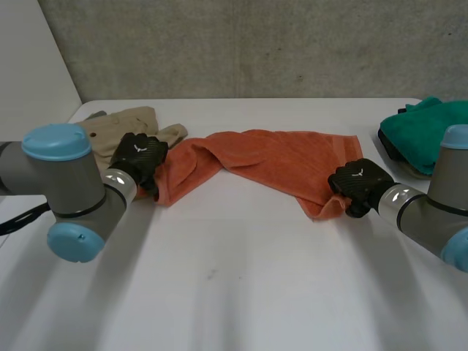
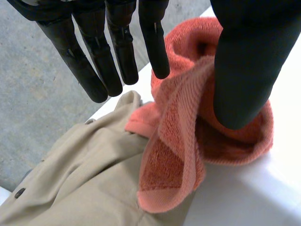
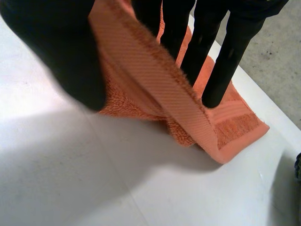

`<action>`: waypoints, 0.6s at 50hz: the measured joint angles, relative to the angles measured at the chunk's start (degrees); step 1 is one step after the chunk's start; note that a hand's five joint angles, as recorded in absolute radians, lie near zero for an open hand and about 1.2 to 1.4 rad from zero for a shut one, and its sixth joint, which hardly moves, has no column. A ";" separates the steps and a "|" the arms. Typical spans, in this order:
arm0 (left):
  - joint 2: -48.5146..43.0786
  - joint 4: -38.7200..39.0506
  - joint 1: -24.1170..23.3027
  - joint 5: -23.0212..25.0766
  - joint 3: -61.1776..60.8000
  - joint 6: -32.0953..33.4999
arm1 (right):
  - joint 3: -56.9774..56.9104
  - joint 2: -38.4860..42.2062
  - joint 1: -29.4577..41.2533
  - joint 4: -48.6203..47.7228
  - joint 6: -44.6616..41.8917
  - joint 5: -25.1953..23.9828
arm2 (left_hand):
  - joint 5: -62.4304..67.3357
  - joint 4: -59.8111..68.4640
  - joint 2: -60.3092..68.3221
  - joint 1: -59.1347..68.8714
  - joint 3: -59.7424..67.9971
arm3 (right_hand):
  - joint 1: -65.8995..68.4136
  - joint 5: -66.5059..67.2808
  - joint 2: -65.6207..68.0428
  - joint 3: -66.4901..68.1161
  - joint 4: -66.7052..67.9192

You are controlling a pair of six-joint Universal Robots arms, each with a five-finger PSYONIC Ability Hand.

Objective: Fold the laundry.

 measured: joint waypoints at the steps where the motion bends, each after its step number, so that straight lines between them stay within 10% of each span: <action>1: -0.59 -0.14 -0.03 -0.32 0.49 0.41 | 0.34 -0.16 0.12 -0.44 0.00 0.02 | 1.94 1.53 1.95 1.97 1.37 | 5.35 6.76 6.02 6.16 6.85; 6: -2.77 -0.63 -0.04 -1.29 2.75 2.05 | 2.20 -1.47 0.42 -2.40 0.19 0.00 | 30.25 29.90 30.58 31.66 29.38 | 5.61 8.67 7.66 8.59 10.21; 30: 31.01 -11.12 -2.55 -3.99 -2.17 -8.92 | -3.66 -24.46 -10.65 7.54 15.50 -0.13 | 32.32 33.56 33.93 31.89 32.96 | 5.63 8.74 7.67 8.97 10.62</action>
